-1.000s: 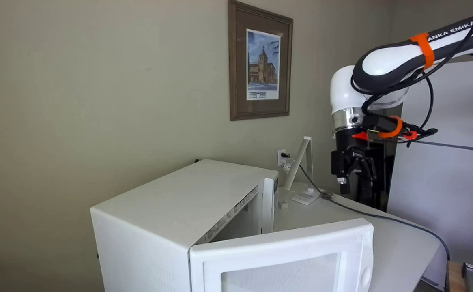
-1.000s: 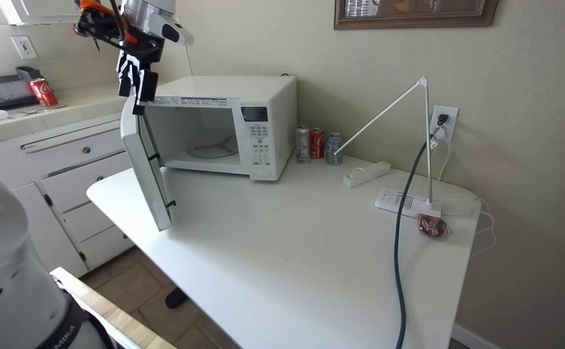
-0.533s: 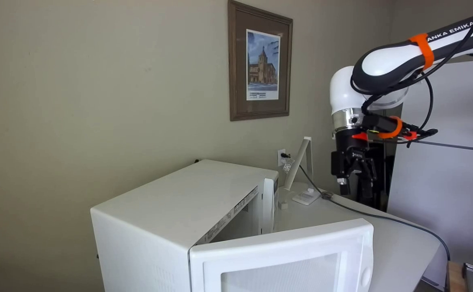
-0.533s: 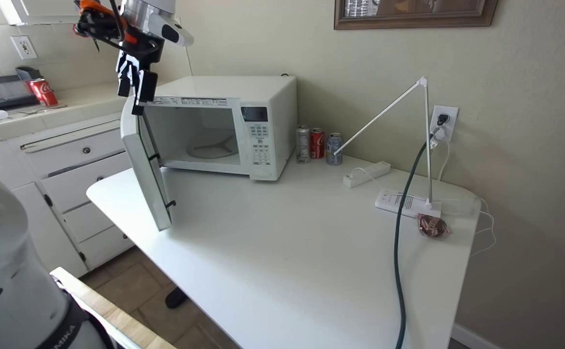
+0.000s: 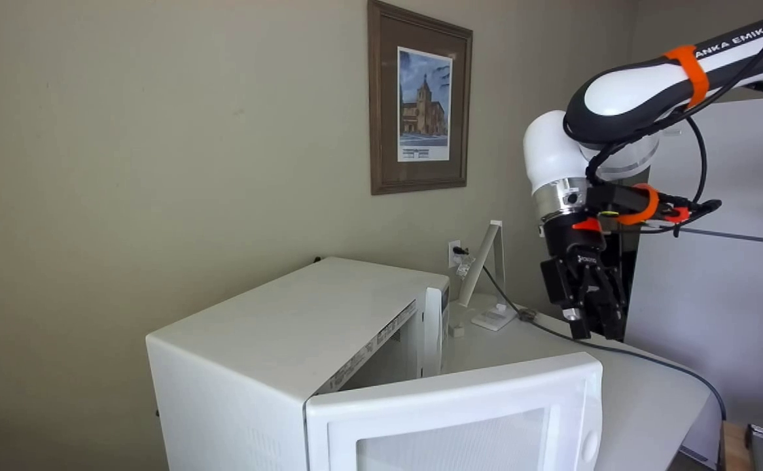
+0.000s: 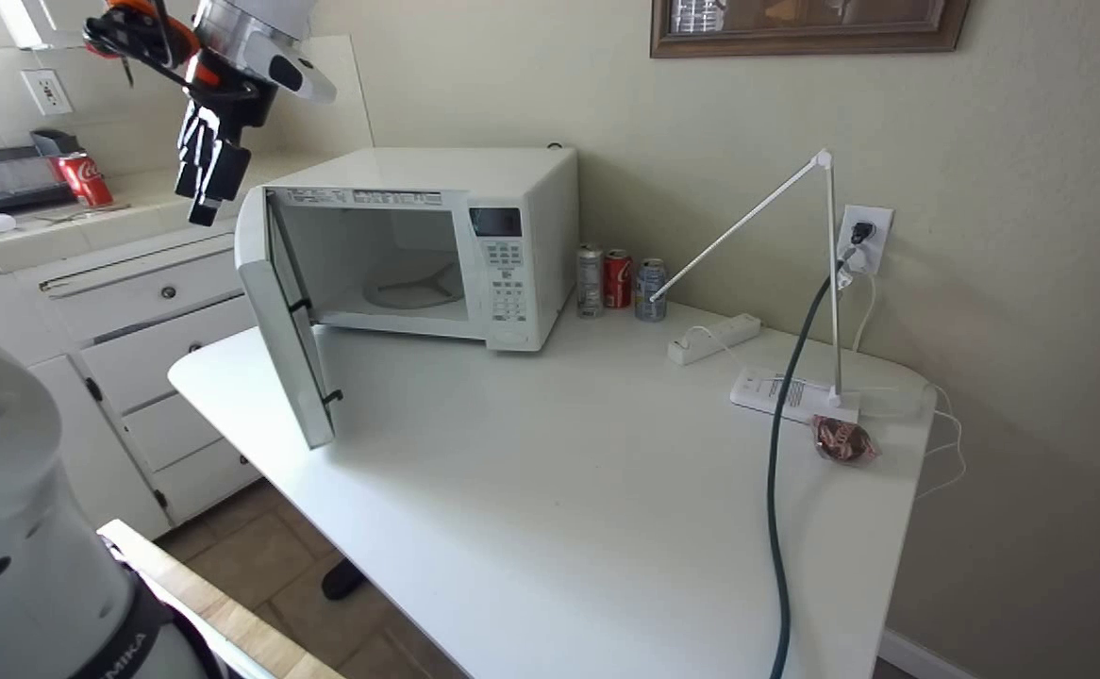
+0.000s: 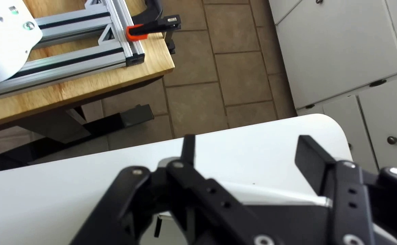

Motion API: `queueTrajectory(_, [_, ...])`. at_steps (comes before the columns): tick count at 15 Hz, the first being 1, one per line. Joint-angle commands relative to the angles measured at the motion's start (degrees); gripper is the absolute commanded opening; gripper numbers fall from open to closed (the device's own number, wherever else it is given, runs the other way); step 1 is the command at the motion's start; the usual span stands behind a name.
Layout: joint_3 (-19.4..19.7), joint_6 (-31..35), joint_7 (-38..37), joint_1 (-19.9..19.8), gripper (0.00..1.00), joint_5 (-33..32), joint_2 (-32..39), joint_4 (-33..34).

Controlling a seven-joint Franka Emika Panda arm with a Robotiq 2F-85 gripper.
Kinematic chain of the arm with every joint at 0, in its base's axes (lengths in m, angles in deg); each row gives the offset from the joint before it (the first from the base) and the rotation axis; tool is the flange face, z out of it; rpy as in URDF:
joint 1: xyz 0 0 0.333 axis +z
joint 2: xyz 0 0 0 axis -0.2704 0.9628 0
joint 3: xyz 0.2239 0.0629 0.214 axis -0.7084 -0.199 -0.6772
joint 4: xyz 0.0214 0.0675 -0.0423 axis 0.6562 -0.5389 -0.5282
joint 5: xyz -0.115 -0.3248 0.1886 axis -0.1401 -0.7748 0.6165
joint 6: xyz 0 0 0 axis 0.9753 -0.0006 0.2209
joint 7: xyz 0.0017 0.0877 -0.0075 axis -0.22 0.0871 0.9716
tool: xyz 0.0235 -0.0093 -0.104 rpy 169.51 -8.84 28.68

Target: Close the microwave

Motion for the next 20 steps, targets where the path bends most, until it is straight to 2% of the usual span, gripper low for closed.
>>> queueTrajectory(1, [-2.1,-0.8,-5.3,0.3,0.45,1.2,1.8,0.8])
queueTrajectory(7, [-3.9,-0.5,-6.4,1.2,0.01,1.8,4.6,1.3])
queueTrajectory(10, [-5.1,1.4,-5.7,1.2,0.0,-2.2,5.3,1.5])
queueTrajectory(14, [-5.1,1.3,-5.2,1.5,0.0,-3.1,6.9,1.4])
queueTrajectory(20, [-5.3,3.5,-4.1,1.8,0.0,-8.1,9.2,1.3])
